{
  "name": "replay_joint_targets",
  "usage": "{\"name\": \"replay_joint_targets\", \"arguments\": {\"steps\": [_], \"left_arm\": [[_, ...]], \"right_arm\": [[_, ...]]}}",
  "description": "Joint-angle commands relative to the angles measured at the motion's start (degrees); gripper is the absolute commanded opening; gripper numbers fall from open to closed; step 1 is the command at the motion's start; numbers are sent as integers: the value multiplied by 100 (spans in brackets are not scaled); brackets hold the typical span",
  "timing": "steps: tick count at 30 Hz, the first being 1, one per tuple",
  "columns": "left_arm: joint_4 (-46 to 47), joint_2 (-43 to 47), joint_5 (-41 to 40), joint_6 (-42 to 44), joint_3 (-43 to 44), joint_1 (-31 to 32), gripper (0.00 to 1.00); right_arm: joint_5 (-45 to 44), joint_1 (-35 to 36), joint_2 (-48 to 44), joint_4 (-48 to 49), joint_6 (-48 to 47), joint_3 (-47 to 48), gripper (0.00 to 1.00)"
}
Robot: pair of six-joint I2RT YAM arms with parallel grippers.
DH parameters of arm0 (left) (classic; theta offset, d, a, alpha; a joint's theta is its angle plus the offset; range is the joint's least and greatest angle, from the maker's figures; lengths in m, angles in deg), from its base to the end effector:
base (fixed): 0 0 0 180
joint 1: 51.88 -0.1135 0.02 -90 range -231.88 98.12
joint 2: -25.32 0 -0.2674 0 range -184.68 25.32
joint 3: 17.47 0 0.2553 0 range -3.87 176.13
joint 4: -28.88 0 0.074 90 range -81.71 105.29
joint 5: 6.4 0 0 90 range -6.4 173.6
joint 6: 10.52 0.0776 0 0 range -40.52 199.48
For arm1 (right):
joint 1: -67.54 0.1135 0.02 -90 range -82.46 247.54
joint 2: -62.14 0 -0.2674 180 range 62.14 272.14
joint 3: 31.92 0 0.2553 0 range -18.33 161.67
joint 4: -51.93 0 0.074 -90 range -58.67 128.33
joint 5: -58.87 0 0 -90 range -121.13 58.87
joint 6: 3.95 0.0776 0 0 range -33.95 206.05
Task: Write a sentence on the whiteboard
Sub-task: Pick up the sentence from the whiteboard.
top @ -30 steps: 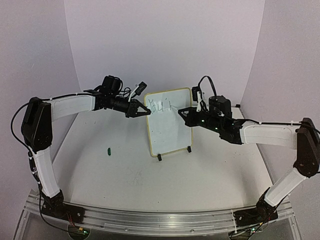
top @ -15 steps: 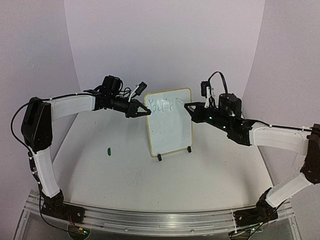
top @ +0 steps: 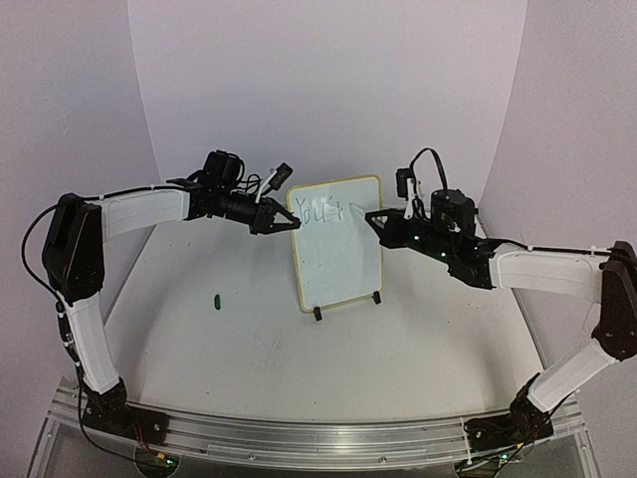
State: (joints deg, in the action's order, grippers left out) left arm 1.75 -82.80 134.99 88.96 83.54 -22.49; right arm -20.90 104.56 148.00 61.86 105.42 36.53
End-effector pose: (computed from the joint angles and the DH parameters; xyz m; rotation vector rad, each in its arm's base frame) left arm 0.3690 -0.2775 0.2672 1.1825 1.7719 -1.1672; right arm 0.3058 0.2479 0.2842 -0.4099 1.7320 0.8754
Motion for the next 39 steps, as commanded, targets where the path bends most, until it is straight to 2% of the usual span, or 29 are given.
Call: {"name": "replay_joint_targets", "arguments": {"steps": [1, 20, 39], "left_arm": [[-384, -111, 0, 144, 119, 120, 0], [-386, -120, 4, 165, 126, 119, 0], [-387, -116, 18, 151, 135, 128, 0]], "right_arm": [[180, 3, 172, 249, 8, 277, 0], [-627, -1, 6, 98, 84, 151, 0], [-317, 0, 168, 304, -74, 376, 0]]}}
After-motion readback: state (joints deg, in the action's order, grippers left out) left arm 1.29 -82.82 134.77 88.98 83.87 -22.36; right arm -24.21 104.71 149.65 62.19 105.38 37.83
